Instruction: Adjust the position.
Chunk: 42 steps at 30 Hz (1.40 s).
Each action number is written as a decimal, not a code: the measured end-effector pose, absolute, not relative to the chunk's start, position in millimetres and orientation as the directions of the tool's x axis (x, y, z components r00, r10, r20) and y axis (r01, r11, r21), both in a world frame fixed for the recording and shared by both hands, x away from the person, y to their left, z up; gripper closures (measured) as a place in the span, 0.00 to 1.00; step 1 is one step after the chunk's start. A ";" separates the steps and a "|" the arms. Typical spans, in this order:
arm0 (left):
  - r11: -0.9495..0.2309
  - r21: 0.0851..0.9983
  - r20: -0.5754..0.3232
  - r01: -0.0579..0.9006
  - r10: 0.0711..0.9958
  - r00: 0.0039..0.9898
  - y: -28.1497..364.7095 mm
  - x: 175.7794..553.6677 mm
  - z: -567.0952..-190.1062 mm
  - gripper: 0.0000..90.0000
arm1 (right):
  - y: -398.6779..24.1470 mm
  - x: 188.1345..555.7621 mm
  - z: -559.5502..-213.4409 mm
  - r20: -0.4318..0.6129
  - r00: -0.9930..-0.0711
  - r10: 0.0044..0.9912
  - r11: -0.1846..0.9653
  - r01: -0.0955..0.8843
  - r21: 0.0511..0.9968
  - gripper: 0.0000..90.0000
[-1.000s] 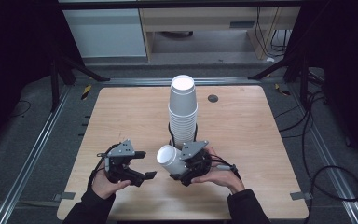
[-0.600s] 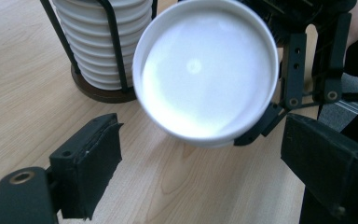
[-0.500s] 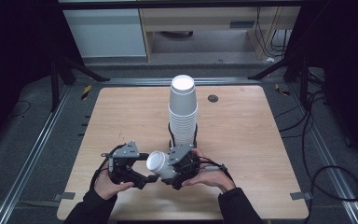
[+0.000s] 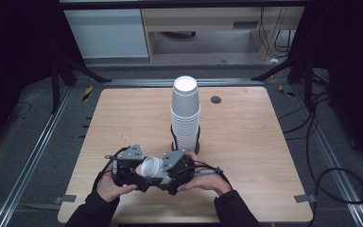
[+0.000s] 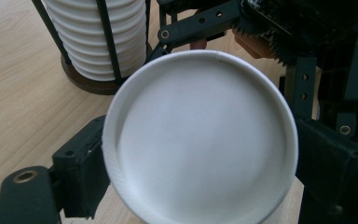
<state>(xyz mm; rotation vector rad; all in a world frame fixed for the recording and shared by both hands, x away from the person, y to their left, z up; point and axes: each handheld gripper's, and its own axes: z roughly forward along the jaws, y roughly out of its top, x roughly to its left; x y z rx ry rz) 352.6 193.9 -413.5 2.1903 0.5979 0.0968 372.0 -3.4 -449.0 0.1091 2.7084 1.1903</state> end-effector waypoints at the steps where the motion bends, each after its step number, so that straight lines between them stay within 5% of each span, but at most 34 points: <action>1: -0.532 0.754 -0.134 0.385 0.450 0.883 193.8 352.5 -413.4 0.15 | -3.0 372.0 -448.7 -0.135 -0.981 0.140 0.676 -0.005 0.737 0.15; 42: -0.525 0.763 -0.090 0.378 0.493 0.865 206.1 354.9 -407.7 0.25 | -14.1 372.7 -431.5 -0.139 -0.972 0.190 0.658 0.021 0.752 0.07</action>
